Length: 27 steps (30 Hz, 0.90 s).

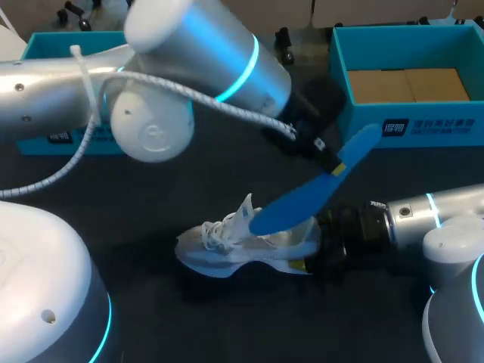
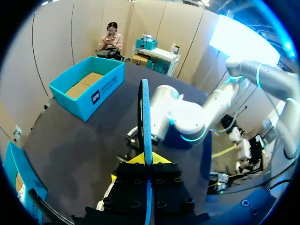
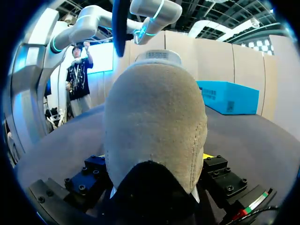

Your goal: Take the shoe out of the shoebox, open the shoe tongue, remove and reinsert the insole, then place the shoe into the shoebox

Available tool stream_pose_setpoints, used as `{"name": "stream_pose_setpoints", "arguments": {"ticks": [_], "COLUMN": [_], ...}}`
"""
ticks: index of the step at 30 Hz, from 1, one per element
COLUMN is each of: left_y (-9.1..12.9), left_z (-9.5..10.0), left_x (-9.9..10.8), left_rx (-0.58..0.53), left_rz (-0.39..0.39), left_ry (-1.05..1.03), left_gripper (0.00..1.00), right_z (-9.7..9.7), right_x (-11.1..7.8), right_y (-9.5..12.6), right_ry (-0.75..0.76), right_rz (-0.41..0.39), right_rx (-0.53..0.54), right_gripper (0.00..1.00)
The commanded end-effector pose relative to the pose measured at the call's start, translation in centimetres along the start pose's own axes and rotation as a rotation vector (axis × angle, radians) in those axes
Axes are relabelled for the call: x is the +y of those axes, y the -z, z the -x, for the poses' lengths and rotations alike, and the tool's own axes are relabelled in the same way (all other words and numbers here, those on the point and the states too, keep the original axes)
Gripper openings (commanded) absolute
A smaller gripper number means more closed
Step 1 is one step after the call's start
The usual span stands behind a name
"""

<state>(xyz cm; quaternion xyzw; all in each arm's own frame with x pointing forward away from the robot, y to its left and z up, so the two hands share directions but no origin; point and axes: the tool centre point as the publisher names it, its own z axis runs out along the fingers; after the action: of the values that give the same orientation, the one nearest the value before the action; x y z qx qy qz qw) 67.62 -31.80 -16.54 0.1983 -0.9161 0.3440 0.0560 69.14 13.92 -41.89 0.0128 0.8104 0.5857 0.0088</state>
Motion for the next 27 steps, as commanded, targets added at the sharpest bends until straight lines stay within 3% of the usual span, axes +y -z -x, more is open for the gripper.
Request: {"name": "stream_pose_setpoints", "arguments": {"ticks": [1,7,12,27], "left_y": [3.2,6.6,10.7,10.7], "left_z": [-0.2,-1.6,-3.0,-3.0], "left_x": [0.4,-0.1,-0.3,-0.3], "left_rx": [0.125,0.218,0.280,0.280], "left_rz": [-0.027,-0.085,-0.140,-0.140], "left_ry": [0.010,0.016,0.012,0.012], "left_gripper": [0.00,0.00,0.00,0.00], "right_z": [-0.1,-0.1,-0.1,-0.1], "right_x": [0.1,0.1,0.1,0.1], "right_y": [-0.1,-0.1,-0.1,-0.1], "right_ry": [0.000,0.000,0.000,0.000], "right_rz": [-0.005,-0.005,-0.005,-0.005], "right_rx": [0.000,0.000,0.000,0.000], "right_gripper": [0.00,0.00,0.00,0.00]}}
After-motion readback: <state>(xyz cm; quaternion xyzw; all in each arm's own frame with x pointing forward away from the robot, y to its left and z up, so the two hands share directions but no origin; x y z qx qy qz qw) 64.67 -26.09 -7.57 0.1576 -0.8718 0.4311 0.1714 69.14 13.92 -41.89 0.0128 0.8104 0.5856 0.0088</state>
